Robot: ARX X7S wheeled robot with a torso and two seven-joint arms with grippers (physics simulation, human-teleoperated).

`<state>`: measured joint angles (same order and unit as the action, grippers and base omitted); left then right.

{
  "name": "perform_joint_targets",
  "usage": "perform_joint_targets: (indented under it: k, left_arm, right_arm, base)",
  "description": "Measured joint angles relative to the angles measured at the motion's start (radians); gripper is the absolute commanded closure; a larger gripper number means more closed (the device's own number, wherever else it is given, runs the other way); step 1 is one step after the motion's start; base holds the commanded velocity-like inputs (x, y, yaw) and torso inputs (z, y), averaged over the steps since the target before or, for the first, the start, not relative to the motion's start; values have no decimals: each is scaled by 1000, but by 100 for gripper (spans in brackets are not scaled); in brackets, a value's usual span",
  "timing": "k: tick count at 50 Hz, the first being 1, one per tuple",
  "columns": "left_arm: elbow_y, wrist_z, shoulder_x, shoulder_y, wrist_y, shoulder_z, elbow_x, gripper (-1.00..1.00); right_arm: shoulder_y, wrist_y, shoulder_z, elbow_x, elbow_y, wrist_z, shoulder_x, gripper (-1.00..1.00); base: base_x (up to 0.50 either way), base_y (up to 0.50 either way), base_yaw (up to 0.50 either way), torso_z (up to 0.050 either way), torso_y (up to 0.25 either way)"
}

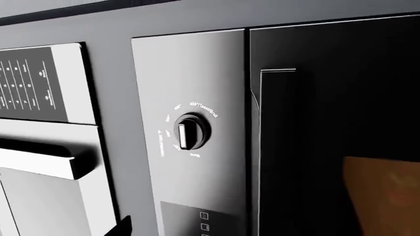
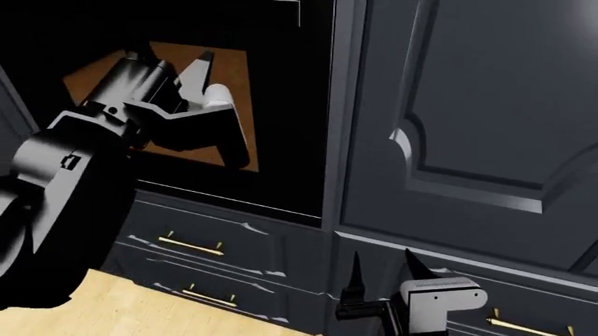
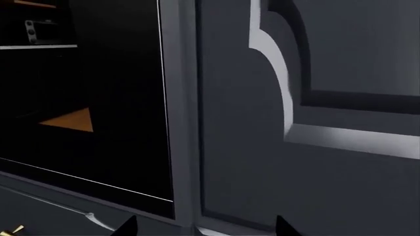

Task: Open the oven door

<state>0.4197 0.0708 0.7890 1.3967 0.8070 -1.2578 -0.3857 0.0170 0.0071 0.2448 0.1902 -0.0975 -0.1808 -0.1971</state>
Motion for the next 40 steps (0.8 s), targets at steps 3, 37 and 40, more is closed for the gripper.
perform_joint_targets:
  k: [3,37,40]
  left_arm:
    - [-22,-1,-13,1,-9,-5,2,-100]
    - [-359,30,-166,87,-153,-64,13,-100]
    - [-382,34,-176,97,-162,-67,14,-100]
  right_arm:
    - [-1,-1,2,1,1,-1,-1,-100]
    - [-8,-3,14,26,-5,-10,-15,-100]
    - [-8,-4,15,28,-5,-11,-16,-100]
  base:
    - [0,0,0,0,0]
    - [0,0,0,0,0]
    - [0,0,0,0,0]
